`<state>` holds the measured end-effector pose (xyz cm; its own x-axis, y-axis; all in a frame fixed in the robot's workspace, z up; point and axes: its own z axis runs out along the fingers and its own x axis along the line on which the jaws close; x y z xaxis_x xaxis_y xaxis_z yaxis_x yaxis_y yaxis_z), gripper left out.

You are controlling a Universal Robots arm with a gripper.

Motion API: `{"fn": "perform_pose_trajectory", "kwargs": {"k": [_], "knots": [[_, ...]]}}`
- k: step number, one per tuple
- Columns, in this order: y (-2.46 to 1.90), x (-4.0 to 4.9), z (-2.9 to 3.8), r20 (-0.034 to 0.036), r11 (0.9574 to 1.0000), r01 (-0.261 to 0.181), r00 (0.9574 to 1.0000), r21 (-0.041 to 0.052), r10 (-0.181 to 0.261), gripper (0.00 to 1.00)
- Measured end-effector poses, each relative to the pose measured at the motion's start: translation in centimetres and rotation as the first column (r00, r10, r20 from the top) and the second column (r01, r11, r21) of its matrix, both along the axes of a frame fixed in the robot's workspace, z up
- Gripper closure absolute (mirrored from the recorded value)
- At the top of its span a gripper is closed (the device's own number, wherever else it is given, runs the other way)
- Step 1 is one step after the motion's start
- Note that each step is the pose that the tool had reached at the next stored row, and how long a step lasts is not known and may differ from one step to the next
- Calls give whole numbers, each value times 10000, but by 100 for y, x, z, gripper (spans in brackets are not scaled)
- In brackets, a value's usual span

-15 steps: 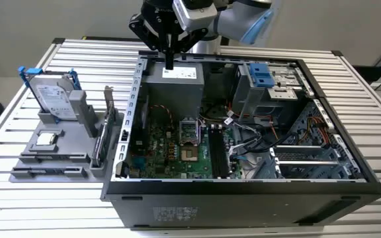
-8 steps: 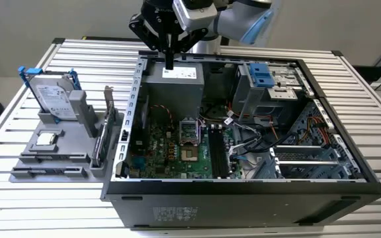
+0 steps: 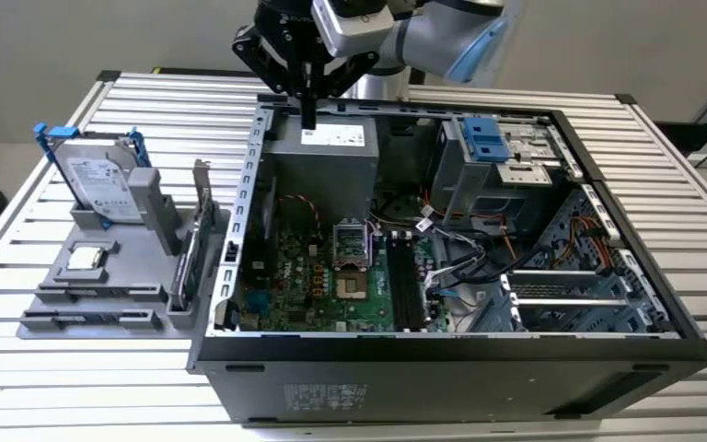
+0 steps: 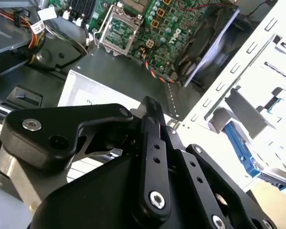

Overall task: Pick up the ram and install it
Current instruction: 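Reach for the ram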

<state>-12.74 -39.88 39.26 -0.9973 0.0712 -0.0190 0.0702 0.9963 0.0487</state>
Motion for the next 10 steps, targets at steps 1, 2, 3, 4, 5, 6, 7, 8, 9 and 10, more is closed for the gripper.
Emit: {"fn": "perform_pose_trajectory", "kwargs": {"k": [1, 2, 3, 4, 5, 6, 7, 8, 9, 10], "knots": [[0, -26, 0, 0, 10000, 0, 10000, 0, 0, 100], [0, -50, 0, 0, 10000, 0, 10000, 1, 0, 100], [0, -74, 0, 0, 10000, 1, 10000, 1, -1, 100], [0, -95, 0, 0, 10000, 1, 10000, 1, -1, 100], [0, -115, 0, 0, 10000, 0, 10000, 1, 0, 100], [0, -132, -1, 1, 10000, 0, 10000, 1, 0, 100], [0, -148, 0, 0, 10000, 0, 10000, 1, 0, 100], [0, -165, 0, 0, 10000, 0, 10000, 1, 0, 100], [0, -183, -1, 0, 10000, 1, 10000, 1, -1, 100], [0, -200, -1, 0, 10000, 1, 10000, 1, -1, 100]]}}
